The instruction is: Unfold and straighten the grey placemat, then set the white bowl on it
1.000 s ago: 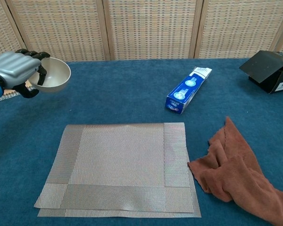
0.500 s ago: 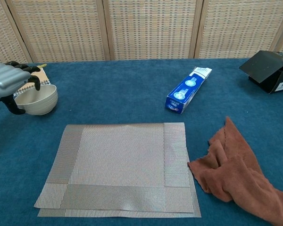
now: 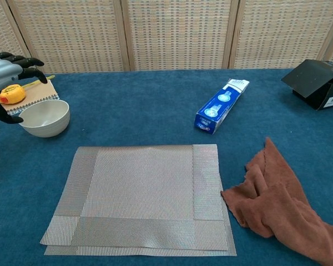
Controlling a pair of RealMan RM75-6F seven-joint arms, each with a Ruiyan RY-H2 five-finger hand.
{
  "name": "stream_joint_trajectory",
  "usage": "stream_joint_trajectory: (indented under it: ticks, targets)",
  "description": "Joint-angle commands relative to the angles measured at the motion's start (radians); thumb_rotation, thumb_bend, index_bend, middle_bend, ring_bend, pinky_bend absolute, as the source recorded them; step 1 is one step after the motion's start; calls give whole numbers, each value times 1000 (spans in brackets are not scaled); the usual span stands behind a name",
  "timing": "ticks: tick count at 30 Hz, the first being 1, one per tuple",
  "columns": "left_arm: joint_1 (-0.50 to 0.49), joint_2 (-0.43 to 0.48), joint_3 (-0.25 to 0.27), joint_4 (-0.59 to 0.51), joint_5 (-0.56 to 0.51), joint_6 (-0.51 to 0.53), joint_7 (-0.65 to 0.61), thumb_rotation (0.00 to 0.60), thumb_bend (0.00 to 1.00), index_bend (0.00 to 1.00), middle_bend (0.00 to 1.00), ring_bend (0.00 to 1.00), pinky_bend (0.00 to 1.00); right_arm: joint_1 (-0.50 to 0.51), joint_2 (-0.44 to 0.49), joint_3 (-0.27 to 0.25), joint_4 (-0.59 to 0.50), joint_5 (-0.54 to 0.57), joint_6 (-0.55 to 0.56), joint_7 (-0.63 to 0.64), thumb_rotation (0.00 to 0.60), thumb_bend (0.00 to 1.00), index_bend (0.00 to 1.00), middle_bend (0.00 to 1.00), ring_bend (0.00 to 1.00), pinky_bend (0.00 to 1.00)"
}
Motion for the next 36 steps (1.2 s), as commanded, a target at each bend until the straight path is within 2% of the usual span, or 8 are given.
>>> stream_joint_trajectory:
  ticks: [1,6,12,19,25,36]
  targets:
    - [50,83,50,-96,106,60,-110,600,184,186,0,0,0,0,0,0,0,2,0,0,600,125,57,0,0,0]
    - [94,108,121,-106,237,114,-203,600,184,188,0,0,0,-1,-2,2,3,8,1,-5,600,126,56,0,0,0]
    - [141,101,197,-92,350,164,-258,600,185,201,0,0,0,-3,-4,8,7,20,2,-4,600,126,57,0,0,0]
    - [181,64,267,-54,457,189,-299,600,188,280,0,0,0,0,-12,11,19,30,-7,-7,600,125,57,0,0,0]
    - [198,-10,311,8,522,174,-340,600,200,425,0,0,0,-2,-14,9,19,25,-1,-9,600,126,56,0,0,0]
    - [221,-86,346,80,578,152,-344,600,286,430,0,0,0,-2,-10,12,18,28,0,4,600,126,57,0,0,0]
